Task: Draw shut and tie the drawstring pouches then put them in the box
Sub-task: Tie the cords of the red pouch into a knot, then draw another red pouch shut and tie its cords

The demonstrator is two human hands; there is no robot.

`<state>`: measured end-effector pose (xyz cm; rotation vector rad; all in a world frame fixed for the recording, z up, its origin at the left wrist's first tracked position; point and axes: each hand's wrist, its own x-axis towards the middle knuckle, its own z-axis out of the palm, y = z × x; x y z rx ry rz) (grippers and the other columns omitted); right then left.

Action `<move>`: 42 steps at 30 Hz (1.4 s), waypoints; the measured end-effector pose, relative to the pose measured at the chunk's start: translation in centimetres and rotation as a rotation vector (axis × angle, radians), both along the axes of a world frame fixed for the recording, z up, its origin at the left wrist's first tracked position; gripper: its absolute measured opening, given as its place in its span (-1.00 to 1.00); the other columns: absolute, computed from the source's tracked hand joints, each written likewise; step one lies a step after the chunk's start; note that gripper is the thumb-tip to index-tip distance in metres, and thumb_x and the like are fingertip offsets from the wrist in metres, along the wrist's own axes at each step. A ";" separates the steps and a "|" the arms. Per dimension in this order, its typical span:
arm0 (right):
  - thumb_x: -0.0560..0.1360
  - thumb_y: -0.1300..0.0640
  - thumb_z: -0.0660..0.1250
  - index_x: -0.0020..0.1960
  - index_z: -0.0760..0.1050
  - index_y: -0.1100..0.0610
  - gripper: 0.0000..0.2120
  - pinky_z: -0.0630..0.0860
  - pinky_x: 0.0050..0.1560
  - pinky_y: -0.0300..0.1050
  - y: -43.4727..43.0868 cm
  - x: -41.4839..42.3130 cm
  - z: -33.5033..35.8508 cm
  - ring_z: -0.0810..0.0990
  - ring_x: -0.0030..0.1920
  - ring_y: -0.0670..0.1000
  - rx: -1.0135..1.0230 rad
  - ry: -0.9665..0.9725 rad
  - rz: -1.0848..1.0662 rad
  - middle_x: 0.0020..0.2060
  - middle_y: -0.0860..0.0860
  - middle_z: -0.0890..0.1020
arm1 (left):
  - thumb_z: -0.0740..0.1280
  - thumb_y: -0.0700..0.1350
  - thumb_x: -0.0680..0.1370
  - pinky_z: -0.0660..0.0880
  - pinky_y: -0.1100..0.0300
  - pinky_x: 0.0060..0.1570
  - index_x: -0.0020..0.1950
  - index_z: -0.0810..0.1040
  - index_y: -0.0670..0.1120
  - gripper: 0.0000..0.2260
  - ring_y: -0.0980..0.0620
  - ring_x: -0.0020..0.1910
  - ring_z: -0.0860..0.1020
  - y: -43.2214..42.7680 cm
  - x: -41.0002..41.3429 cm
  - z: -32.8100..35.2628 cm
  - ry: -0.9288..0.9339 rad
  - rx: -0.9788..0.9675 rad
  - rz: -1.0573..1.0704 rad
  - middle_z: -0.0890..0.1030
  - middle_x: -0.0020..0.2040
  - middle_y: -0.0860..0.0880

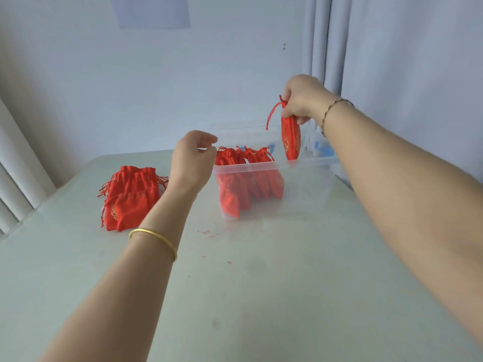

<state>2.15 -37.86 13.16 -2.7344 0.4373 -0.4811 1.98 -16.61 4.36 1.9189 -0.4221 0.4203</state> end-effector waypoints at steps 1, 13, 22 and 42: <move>0.45 0.30 0.33 0.03 0.55 0.29 -0.83 0.51 -0.49 -0.21 -0.4 1.1 -0.8 0.52 -0.52 0.06 -0.043 0.101 -0.022 -0.12 0.20 0.66 | 0.18 -0.30 0.49 0.38 0.28 -0.12 0.08 0.55 -0.12 -0.75 0.13 -0.02 0.48 0.0 0.3 -0.2 0.007 0.005 0.006 0.55 0.02 0.07; 0.50 0.34 0.25 -0.24 0.43 0.22 -0.85 0.51 0.03 0.03 -0.4 3.9 -6.5 0.61 -0.40 -0.03 0.124 0.445 -0.003 -0.43 0.03 0.63 | 0.18 -0.26 0.51 0.39 0.34 -0.21 0.13 0.52 -0.07 -0.75 0.16 -0.10 0.48 1.3 2.3 -2.0 0.054 -0.023 0.105 0.51 0.06 0.05; 0.46 0.44 0.13 0.04 0.44 0.19 -0.74 0.49 -0.34 -0.13 7.3 -2.2 -3.1 0.57 -0.31 0.11 0.166 -0.150 0.198 -0.02 0.19 0.60 | 0.26 -0.12 0.52 0.25 -0.07 0.26 0.32 0.36 -0.13 -0.63 -0.21 0.34 0.23 9.5 4.2 -7.6 0.358 0.131 0.678 0.32 0.33 -0.21; 0.50 0.28 0.19 -0.05 0.40 0.16 -0.93 0.58 -0.30 0.04 16.1 -5.6 -16.1 0.62 -0.34 0.02 0.522 -0.019 0.440 -0.28 0.01 0.51 | 0.25 -0.22 0.53 0.39 -0.03 0.02 0.19 0.37 -0.11 -0.75 -0.24 0.11 0.47 14.4 3.3 -12.9 0.263 0.176 0.629 0.40 0.21 -0.18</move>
